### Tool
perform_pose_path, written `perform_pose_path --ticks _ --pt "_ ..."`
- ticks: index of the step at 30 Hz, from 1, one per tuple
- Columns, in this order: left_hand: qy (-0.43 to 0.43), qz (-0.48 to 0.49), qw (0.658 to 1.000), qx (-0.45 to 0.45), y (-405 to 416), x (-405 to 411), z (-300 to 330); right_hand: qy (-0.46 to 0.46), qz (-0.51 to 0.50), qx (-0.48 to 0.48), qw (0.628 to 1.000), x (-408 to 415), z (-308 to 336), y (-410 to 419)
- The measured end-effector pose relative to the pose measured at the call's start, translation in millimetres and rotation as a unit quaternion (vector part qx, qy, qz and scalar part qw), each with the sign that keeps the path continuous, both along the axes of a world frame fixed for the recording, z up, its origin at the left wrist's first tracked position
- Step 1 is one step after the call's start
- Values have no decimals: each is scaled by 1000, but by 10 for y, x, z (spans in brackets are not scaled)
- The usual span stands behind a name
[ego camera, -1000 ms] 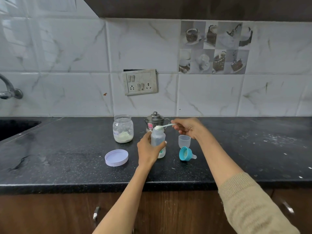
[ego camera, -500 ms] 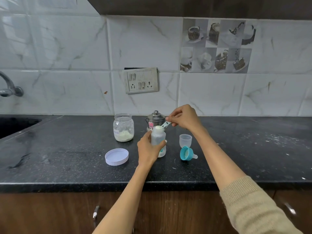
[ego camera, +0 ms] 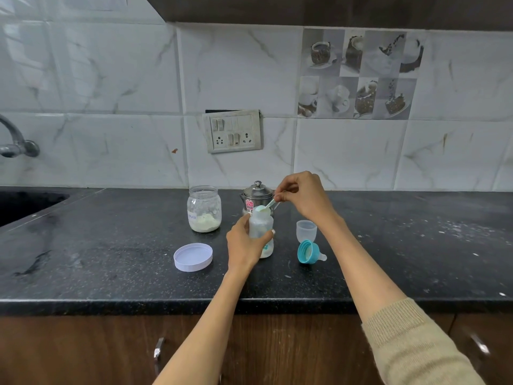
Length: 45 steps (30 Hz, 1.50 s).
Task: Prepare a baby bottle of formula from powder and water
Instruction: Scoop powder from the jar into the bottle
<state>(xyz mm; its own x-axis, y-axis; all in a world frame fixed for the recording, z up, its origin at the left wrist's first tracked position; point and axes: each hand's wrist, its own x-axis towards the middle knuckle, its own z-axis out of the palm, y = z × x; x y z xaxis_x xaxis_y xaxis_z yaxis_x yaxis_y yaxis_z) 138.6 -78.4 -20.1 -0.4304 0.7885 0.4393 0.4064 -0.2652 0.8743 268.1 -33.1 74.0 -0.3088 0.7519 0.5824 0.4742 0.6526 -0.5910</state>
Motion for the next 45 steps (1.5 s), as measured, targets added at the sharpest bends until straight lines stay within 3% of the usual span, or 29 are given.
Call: perform_pose_path --ticks 9,42,45 --pt "0 -4 1000 -3 5 -9 -7 104 -2 -28 994 97 -86 116" --pt "6 -2 1000 -2 -9 -12 -3 132 17 -57 989 101 -257 170" --pt "4 1 1000 -3 1 -9 -14 165 17 -64 984 108 -248 161"
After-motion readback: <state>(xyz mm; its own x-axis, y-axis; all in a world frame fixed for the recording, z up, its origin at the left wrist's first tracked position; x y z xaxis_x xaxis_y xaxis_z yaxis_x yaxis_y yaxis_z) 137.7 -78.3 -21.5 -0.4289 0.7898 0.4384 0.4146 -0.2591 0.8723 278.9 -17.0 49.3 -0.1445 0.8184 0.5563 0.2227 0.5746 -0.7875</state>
